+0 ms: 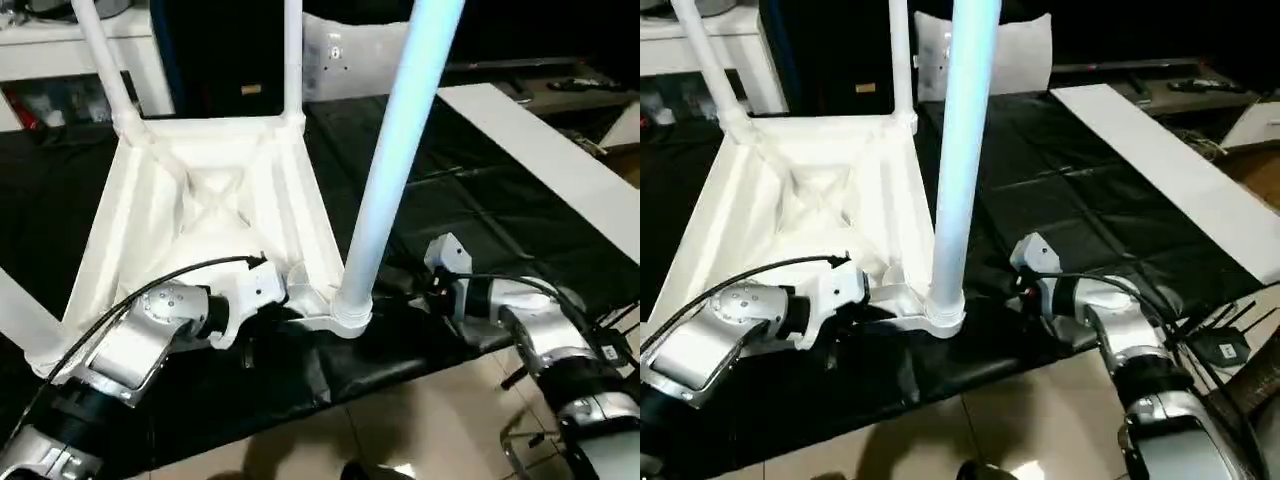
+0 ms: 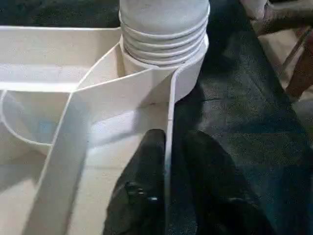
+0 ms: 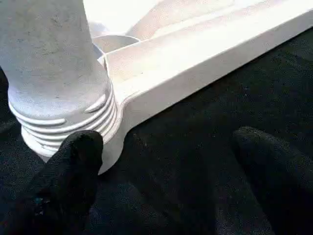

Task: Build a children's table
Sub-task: Rotate leg to tighten

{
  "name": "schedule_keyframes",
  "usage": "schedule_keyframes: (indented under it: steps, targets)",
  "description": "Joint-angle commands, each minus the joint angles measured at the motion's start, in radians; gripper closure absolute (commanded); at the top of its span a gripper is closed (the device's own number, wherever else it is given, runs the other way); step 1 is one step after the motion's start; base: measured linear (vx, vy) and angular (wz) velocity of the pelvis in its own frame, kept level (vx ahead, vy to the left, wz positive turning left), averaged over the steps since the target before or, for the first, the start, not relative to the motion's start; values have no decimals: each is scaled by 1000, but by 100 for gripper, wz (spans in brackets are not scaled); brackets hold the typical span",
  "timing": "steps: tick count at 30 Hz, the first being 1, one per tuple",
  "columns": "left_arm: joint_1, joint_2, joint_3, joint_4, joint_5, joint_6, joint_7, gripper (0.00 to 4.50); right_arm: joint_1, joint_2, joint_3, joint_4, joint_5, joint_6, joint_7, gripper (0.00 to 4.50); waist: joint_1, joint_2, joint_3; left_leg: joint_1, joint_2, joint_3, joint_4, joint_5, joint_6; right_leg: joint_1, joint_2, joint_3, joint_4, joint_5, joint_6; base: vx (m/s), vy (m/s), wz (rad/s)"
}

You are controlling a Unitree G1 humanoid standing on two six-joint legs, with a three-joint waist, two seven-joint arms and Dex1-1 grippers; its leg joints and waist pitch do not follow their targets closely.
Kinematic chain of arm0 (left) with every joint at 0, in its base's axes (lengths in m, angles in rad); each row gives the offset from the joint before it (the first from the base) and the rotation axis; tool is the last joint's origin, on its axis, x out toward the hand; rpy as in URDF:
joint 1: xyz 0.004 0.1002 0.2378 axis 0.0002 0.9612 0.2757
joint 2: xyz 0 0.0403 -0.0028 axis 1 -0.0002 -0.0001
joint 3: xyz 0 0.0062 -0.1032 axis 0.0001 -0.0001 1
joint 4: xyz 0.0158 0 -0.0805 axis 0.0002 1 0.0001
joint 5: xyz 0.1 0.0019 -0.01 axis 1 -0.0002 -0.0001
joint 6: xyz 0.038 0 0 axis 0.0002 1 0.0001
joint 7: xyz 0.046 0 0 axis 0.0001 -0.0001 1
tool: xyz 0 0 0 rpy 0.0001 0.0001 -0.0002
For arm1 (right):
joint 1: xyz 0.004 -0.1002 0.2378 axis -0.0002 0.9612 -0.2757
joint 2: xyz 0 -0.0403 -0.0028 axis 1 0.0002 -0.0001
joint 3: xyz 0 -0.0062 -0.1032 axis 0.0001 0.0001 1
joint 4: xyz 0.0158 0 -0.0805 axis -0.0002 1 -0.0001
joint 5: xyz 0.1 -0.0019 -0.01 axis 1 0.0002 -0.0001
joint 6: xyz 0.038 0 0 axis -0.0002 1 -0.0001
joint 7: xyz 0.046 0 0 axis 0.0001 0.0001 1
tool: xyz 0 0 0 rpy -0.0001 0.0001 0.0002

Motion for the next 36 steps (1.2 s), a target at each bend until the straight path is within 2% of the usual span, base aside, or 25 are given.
schedule_keyframes:
  steps: [1, 4, 5, 8, 9, 10, 11, 12, 13, 14, 15, 17, 18, 21, 22, 23, 24, 25, 26, 28, 30, 31, 33, 34, 36]
  targets:
    - [-5, 6, -21, -3, 5, -8, -23, 401, -2, 2, 18, 78, -54, -24, 2, 0, 0, 8, -66, -4, 29, -14, -65, -233, 64, 58, -78, 53, -83, -563, -39, 0, 0, 0]
    - [-14, -7, -9, 6, -9, -17, -25, 420, -69, 19, -13, 196, -43, -101, 8, 0, -4, 10, -71, -7, 29, -13, -63, -218, 68, 60, -79, 56, -78, -535, -63, 0, 0, 0]
    - [-16, -10, -5, 8, -15, -15, -26, 437, -81, 23, -27, 211, -32, -109, 9, 0, -3, 10, -73, -5, 30, -11, -63, -208, 72, 58, -80, 61, -74, -511, -82, 0, 0, 0]
    - [-19, -15, 2, 10, -30, -12, -35, 445, -85, 39, -72, 219, 21, -116, 33, 0, 2, 11, -77, -13, 35, -10, -65, -165, 85, 61, -78, 70, -55, -423, -119, 0, 0, 0]
    - [-19, -14, 1, 11, -29, -14, -39, 445, -65, 29, -78, 147, 49, -90, 62, 0, 5, 16, -78, -12, 36, -11, -64, -155, 88, 60, -78, 73, -48, -401, -133, 0, 0, 0]
    - [-19, -13, -1, 13, -25, -16, -41, 445, 19, -35, -85, -177, 130, 75, 65, 0, 5, 16, -78, -14, 34, -8, -64, -150, 93, 62, -75, 74, -47, -388, -133, 0, 0, 0]
    - [-19, -12, -4, 15, -23, -18, -43, 445, 88, -88, -90, -443, 196, 210, 67, 0, 19, 12, -84, -13, 39, -14, -62, -91, 104, 70, -70, 81, -27, -300, -109, 0, 0, 0]
    - [-19, -7, -13, 21, -13, -25, -47, 445, 128, -134, -90, -610, 232, 289, 73, 0, 26, 11, -82, -16, 39, -16, -64, -49, 122, 75, -62, 86, -29, -244, -100, 0, 0, 0]
    - [-19, -7, -13, 21, -13, -25, -47, 445, 128, -134, -90, -610, 232, 289, 73, 0, 30, 10, -82, -15, 42, -17, -63, -29, 133, 72, -61, 87, -20, -208, -100, 0, 0, 0]
    - [-19, -7, -13, 21, -13, -25, -47, 445, 128, -134, -90, -610, 232, 289, 73, 0, 32, 7, -84, -18, 38, -10, -62, -33, 149, 66, -66, 83, -20, -218, -101, 0, 0, 0]
    - [-19, -7, -13, 21, -13, -25, -47, 445, 128, -134, -90, -610, 232, 289, 73, 0, 28, 8, -74, -20, 15, 0, -60, -109, 116, 60, -69, 76, -50, -412, -57, 0, 0, 0]
    - [-19, -7, -13, 21, -13, -25, -47, 445, 128, -134, -90, -610, 232, 289, 73, 0, 28, 13, -70, -8, 8, 3, -57, -147, 86, 54, -69, 69, -76, -550, -7, 0, 0, 0]
    - [-19, -7, -13, 21, -13, -25, -47, 445, 128, -134, -90, -610, 232, 289, 73, 0, 28, 12, -70, -6, 8, 3, -57, -153, 82, 53, -68, 67, -81, -568, 4, 0, 0, 0]
    - [-20, -3, -21, 27, -3, -30, -50, 445, 145, -159, -89, -684, 246, 323, 76, 0, 29, 9, -73, -7, 10, -3, -59, -165, 76, 55, -57, 56, -85, -565, 42, 0, 0, 0]
    - [-33, -11, -18, 51, 10, -49, -31, 445, 145, -194, -71, -676, 212, 320, 108, 0, 28, 6, -76, -8, 11, -4, -58, -165, 77, 56, -56, 55, -83, -556, 43, 0, 0, 0]
    - [-47, -22, -12, 74, 21, -71, -8, 445, 142, -215, -58, -656, 180, 305, 135, 0, 28, 8, -75, -10, 11, -5, -58, -162, 79, 58, -55, 54, -83, -551, 45, 0, 0, 0]
    - [-56, -31, -7, 89, 28, -85, 9, 445, 139, -226, -50, -639, 159, 294, 152, 0, 28, 10, -75, -7, 15, -6, -58, -171, 79, 55, -56, 54, -84, -545, 44, 0, 0, 0]
    - [-66, -37, -4, 103, 34, -99, 15, 445, 136, -228, -45, -624, 154, 297, 175, 0, 25, 6, -73, -8, 15, -6, -58, -179, 81, 56, -58, 51, -86, -546, 41, 0, 0, 0]
    - [-66, -37, -4, 103, 34, -99, 15, 445, 136, -228, -45, -623, 154, 297, 175, 0, 25, 7, -73, -9, 15, -7, -58, -183, 83, 57, -59, 50, -87, -549, 40, 0, 0, 0]
    - [-79, -39, -12, 117, 47, -122, 8, 445, 141, -227, -37, -630, 163, 332, 192, 0, 21, 6, -74, -11, 15, -10, -60, -185, 85, 61, -61, 48, -88, -542, 39, 0, 0, 0]
    - [-87, -31, -38, 123, 62, -154, -28, 445, 180, -237, -10, -745, 160, 407, 107, 0, 21, 8, -73, -9, 15, -10, -62, -176, 84, 59, -60, 53, -88, -529, 39, 0, 0, 0]
    - [-87, -31, -38, 123, 62, -154, -28, 445, 180, -237, -10, -745, 160, 407, 107, 0, 21, 8, -70, -10, 15, -12, -63, -173, 82, 59, -60, 53, -88, -529, 40, 0, 0, 0]
    - [-91, -34, -52, 120, 52, -160, -61, 445, 151, -180, 5, -685, 182, 409, 105, 0, 21, 8, -74, -10, 15, -10, -62, -176, 78, 59, -64, 51, -87, -535, 36, 0, 0, 0]
    - [-92, -34, -53, 120, 51, -161, -64, 450, 148, -176, 7, -678, 183, 407, 107, 28, 19, 10, -73, -10, 14, -10, -62, -177, 78, 57, -64, 50, -88, -537, 28, 0, 0, 0]
    - [-100, -41, -58, 129, 50, -169, -74, 450, 123, -144, 15, -624, 182, 396, 130, 35, 22, 12, -75, -7, 18, -10, -62, -171, 79, 56, -66, 53, -85, -521, 13, 0, 0, 0]
